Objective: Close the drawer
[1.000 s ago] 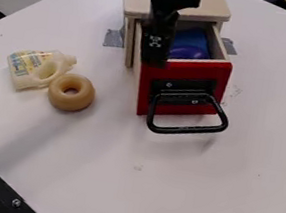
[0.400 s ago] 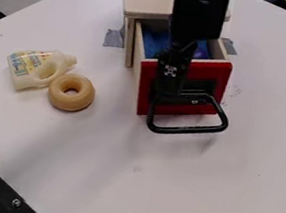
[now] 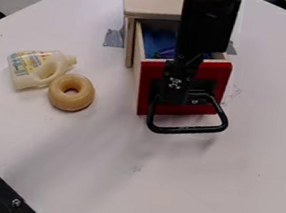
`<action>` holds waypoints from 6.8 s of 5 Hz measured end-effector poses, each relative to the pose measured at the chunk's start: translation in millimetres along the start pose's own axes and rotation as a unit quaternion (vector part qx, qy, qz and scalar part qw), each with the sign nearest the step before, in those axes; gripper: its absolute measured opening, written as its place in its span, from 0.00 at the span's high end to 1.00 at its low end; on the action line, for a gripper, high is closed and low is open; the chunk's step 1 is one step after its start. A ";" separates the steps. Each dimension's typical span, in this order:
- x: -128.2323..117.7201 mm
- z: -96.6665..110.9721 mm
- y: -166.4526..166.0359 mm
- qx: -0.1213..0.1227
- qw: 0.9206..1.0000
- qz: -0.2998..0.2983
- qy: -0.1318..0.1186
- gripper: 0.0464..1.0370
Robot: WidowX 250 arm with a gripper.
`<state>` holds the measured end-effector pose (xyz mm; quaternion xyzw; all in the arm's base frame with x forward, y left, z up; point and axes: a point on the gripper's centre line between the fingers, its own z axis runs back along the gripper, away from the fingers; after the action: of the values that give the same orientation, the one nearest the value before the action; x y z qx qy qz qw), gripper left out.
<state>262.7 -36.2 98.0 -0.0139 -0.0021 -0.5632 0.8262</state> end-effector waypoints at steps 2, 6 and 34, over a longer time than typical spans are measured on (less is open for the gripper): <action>-0.5 -18.1 2.9 -0.017 1.000 0.001 0.016 0.04; -9.4 -32.4 17.4 -0.011 0.999 0.021 0.024 0.04; -18.8 40.1 -4.6 0.067 0.991 0.077 -0.088 0.04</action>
<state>252.1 -19.4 137.9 -0.0084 -0.1116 -0.4932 0.8627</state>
